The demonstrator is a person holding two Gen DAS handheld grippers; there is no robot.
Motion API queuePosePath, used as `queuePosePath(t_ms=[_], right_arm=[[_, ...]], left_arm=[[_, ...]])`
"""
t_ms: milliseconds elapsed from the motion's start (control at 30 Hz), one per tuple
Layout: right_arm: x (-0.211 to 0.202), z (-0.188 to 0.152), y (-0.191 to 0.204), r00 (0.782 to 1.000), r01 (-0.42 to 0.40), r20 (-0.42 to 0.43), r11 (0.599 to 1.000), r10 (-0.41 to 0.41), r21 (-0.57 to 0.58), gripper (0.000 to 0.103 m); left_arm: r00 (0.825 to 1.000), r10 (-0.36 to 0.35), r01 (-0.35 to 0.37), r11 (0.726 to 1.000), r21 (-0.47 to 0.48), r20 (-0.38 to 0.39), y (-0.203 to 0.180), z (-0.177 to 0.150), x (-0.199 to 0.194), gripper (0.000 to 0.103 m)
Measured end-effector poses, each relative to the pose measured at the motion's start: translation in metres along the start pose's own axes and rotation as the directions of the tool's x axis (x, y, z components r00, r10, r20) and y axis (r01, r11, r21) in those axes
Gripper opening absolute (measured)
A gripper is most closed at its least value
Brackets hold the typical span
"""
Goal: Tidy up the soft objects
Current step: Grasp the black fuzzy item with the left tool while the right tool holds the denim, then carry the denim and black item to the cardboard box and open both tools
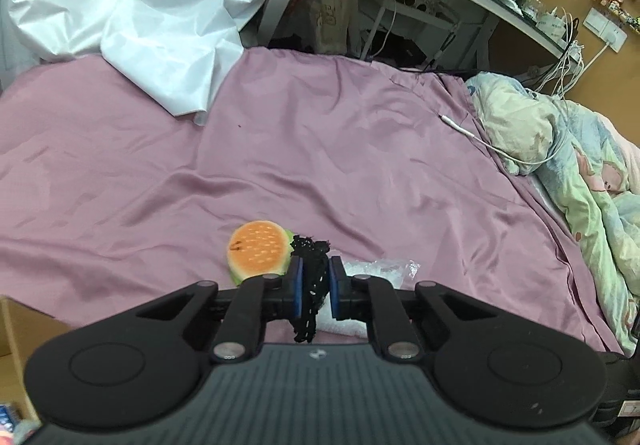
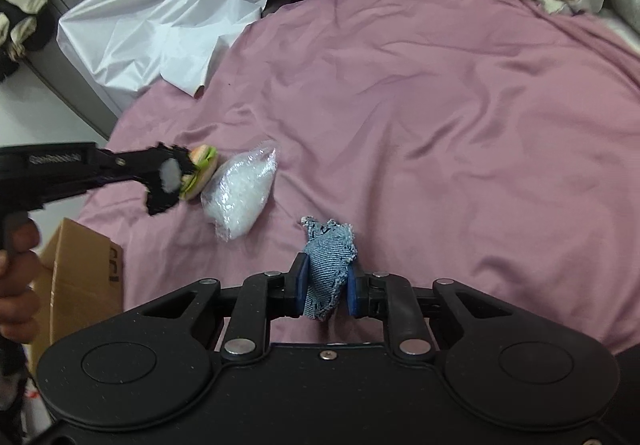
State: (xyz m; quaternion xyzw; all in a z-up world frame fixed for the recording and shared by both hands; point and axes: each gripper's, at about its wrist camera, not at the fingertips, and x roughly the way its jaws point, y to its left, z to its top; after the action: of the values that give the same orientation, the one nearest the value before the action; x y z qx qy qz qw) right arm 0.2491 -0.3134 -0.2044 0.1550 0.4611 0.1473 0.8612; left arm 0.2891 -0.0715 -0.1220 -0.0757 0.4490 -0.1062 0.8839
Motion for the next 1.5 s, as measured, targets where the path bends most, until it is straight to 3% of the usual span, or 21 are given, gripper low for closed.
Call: queuePosePath(t_ms=[400, 567, 767, 1100, 1500], right_arm=[[-0.032, -0.006, 0.023, 0.999, -0.020, 0.031, 0.998, 0.021, -0.051, 0.018], [-0.044, -0.006, 0.043, 0.997, -0.061, 0.048, 0.993, 0.066, -0.097, 0.018], [-0.056, -0.004, 0.067, 0.988, -0.121, 0.080, 0.984, 0.132, -0.131, 0.018], [-0.074, -0.005, 0.112, 0.973, -0.148, 0.140, 0.964, 0.181, -0.220, 0.020], [-0.073, -0.022, 0.155, 0.964, -0.184, 0.137, 0.941, 0.230, -0.285, 0.020]], left_arm=[[0.997, 0.021, -0.020, 1.000, -0.022, 0.074, 0.010, -0.013, -0.062, 0.012], [0.994, 0.031, -0.027, 0.999, -0.037, 0.104, 0.019, -0.022, -0.089, 0.012], [0.990, 0.057, -0.049, 0.997, -0.059, 0.131, 0.034, -0.039, -0.121, 0.012], [0.982, 0.091, -0.072, 0.991, -0.114, 0.168, 0.062, -0.069, -0.165, 0.012], [0.974, 0.125, -0.090, 0.979, -0.183, 0.190, 0.107, -0.112, -0.198, 0.012]])
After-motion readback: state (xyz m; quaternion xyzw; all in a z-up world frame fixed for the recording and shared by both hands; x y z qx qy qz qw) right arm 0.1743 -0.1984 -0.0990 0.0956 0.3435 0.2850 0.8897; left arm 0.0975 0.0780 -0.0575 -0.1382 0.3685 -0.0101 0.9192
